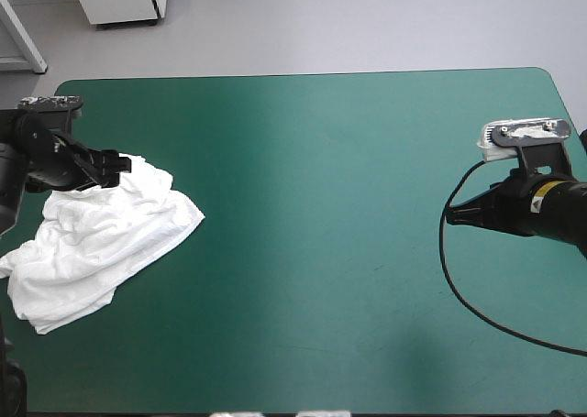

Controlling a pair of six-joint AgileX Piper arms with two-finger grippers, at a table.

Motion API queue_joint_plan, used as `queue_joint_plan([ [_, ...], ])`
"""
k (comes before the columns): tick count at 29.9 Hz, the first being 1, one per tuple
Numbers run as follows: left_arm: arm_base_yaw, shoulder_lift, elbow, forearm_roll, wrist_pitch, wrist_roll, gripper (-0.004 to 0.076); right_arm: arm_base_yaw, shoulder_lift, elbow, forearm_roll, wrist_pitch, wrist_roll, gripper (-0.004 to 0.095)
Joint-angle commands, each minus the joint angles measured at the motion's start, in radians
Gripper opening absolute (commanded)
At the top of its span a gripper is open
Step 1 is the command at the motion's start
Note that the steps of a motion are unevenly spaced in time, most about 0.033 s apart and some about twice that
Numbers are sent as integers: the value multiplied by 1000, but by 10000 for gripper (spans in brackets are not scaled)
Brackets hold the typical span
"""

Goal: Fold the cloth

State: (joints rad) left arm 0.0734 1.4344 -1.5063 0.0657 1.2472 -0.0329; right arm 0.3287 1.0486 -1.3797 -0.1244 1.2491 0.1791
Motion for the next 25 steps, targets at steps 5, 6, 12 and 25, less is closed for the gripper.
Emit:
queue_joint_plan([
  [5,129,136,-28,-127,-18,-18,584,-7,-10,-31,-68,-4,-37,-17],
  [6,150,155,-28,-142,-23,-19,584,-7,-10,-31,-75,-4,-45,-17],
  [12,176,262,-28,-96,-93,-26,584,-7,-10,-31,-93,-4,-49,-17],
  [25,180,505,-28,-79,-210,-36,577,-7,-10,-31,-122,-2,-77,-17],
])
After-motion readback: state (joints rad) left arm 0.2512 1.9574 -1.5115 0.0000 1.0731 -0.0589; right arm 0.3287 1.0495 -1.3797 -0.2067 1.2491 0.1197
